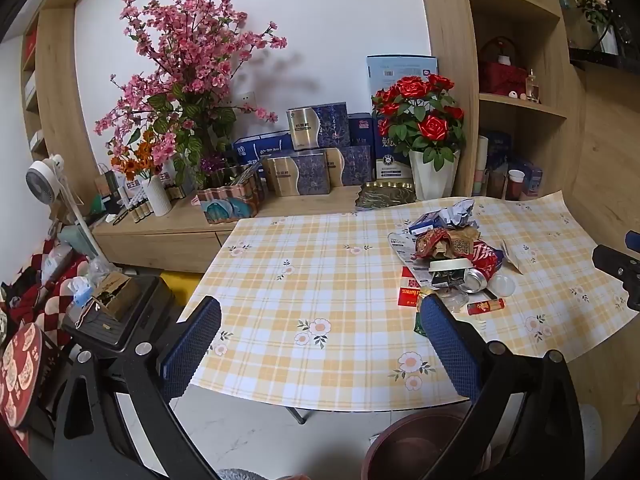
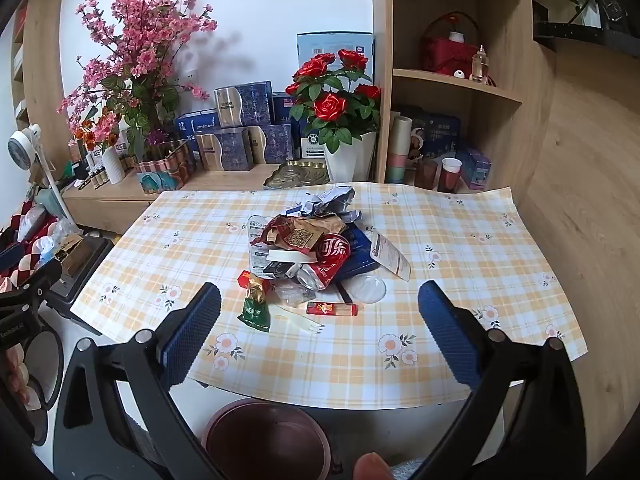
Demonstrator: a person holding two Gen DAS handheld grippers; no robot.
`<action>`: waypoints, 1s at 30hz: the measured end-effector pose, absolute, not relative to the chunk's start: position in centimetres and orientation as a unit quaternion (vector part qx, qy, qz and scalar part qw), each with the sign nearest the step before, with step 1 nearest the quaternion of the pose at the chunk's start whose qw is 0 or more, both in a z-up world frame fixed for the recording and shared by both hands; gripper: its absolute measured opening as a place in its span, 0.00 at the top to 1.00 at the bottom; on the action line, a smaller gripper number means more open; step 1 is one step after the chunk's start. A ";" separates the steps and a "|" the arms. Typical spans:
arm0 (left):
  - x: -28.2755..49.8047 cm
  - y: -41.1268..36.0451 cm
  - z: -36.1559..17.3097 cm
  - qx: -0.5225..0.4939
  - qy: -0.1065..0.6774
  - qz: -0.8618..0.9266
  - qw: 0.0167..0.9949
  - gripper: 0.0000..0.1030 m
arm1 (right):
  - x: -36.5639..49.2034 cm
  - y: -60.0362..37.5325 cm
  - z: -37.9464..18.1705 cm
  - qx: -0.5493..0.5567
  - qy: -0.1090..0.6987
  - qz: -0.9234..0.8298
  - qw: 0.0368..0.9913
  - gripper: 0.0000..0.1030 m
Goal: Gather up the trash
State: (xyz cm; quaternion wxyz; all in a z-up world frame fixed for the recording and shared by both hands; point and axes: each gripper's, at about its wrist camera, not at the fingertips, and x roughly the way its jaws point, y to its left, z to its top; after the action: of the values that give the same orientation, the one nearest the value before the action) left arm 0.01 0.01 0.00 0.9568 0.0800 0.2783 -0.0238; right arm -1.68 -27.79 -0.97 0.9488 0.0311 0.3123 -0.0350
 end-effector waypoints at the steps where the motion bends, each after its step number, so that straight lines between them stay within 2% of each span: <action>1: 0.0 0.0 0.0 0.080 0.278 -0.024 0.957 0.05 | -1.7 -27.8 -0.9 0.031 0.312 -0.036 0.949 0.05; 30: -0.4 -1.0 0.1 0.079 0.275 -0.033 0.958 0.05 | -2.2 -27.8 -0.8 0.028 0.314 -0.037 0.948 0.05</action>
State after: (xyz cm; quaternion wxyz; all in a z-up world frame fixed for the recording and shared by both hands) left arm -0.42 -1.00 0.09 0.9576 0.0786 0.2754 -0.0326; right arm -2.16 -27.82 -0.79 0.9483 0.0283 0.3138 -0.0371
